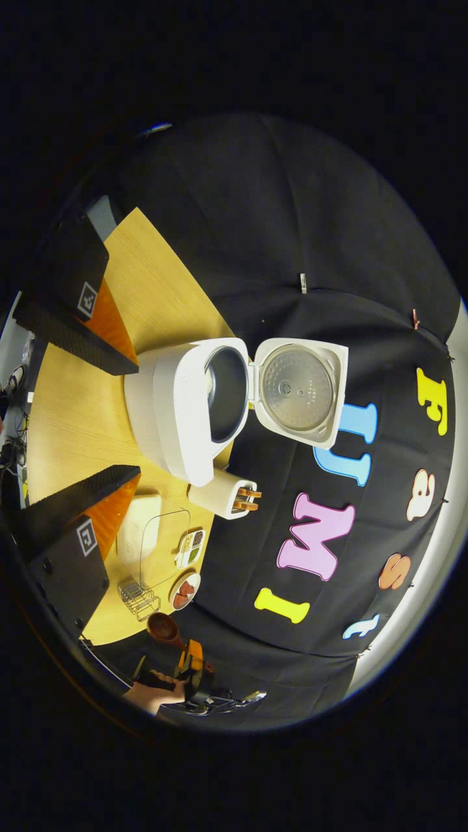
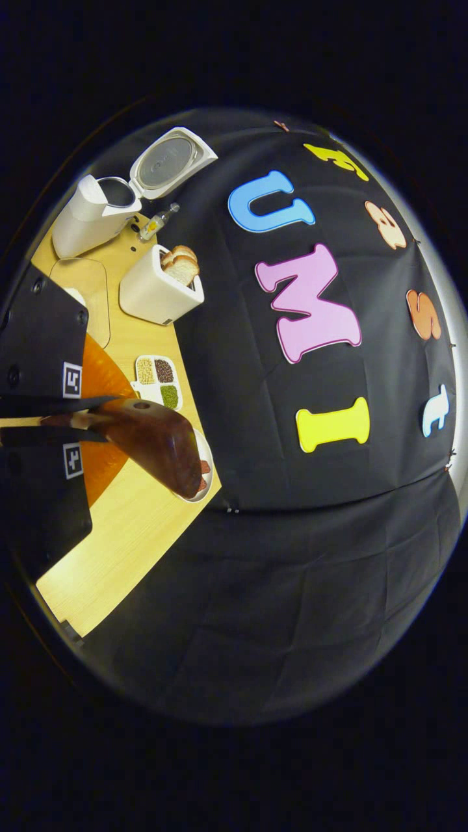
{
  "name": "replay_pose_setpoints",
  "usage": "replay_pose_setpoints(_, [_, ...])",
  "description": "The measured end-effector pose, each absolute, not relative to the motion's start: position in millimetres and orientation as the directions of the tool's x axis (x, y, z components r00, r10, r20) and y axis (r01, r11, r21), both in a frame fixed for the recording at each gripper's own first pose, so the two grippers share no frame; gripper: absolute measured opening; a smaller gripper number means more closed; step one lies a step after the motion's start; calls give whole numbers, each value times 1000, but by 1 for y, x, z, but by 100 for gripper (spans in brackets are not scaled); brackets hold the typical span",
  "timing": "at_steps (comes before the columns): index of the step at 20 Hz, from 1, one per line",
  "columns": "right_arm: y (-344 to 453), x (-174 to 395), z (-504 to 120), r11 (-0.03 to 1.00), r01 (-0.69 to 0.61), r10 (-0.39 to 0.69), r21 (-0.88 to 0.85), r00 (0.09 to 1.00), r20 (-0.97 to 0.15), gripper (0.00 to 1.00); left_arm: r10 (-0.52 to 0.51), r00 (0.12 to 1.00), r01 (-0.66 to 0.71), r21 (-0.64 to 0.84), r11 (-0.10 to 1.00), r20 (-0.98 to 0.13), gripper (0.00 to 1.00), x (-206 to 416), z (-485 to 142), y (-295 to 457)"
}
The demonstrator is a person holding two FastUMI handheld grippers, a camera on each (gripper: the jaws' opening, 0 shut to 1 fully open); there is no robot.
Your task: Close the left gripper, press the button to open the rice cooker; take a wooden spoon from the chopstick holder with the right hand, scoop a spoonful of rice and pour it into the rice cooker, then put the wooden spoon back into the chopstick holder.
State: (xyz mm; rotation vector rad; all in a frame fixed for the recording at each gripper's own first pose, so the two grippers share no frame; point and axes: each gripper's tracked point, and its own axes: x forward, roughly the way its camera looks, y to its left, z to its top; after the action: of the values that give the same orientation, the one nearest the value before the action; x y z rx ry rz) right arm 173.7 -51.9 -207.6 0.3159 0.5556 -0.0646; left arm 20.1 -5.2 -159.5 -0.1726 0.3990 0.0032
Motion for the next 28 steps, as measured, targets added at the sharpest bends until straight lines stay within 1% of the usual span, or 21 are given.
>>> replay_pose_setpoints(3, [-22, 169, -190, 947, 114, 58, 301, 859, -509, 10, -52, 922, -20, -180, 983, -383, 96, 22, -164, 5])
replay_pose_setpoints(5, [2, 171, -185, 946, 77, 96, 315, 861, -500, 10, -47, 924, -27, -188, 982, -378, 96, 24, -163, 14])
replay_pose_setpoints(12, [86, 190, -196, 947, -68, 218, 315, 855, -471, 10, -41, 920, -43, -203, 978, -389, 96, 29, -167, 25])
replay_pose_setpoints(15, [114, 195, -225, 955, -143, 257, 261, 837, -483, 10, -26, 908, -70, -212, 975, -418, 96, 31, -180, 25])
replay_pose_setpoints(17, [124, 202, -245, 956, -169, 270, 241, 828, -492, 10, -20, 897, -87, -222, 971, -442, 96, 31, -191, 23])
replay_pose_setpoints(19, [127, 211, -259, 958, -181, 269, 223, 838, -475, 10, -13, 886, -104, -226, 969, -463, 96, 31, -203, 20])
replay_pose_setpoints(20, [128, 214, -267, 959, -188, 269, 212, 838, -475, 5, -8, 878, -111, -220, 969, -478, 96, 30, -209, 19])
replay_pose_setpoints(21, [129, 216, -276, 961, -194, 268, 198, 835, -481, 10, -11, 870, -110, -215, 970, -492, 96, 30, -218, 15])
replay_pose_setpoints(26, [134, 215, -321, 969, -184, 245, 167, 822, -514, 10, -34, 844, -91, -206, 974, -536, 96, 38, -241, -1])
replay_pose_setpoints(27, [138, 213, -327, 968, -187, 248, 167, 819, -518, 10, -40, 844, -86, -208, 974, -534, 98, 43, -240, -4])
replay_pose_setpoints(28, [146, 207, -332, 964, -197, 262, 178, 809, -526, 11, -46, 847, -78, -210, 975, -530, 96, 47, -238, -8])
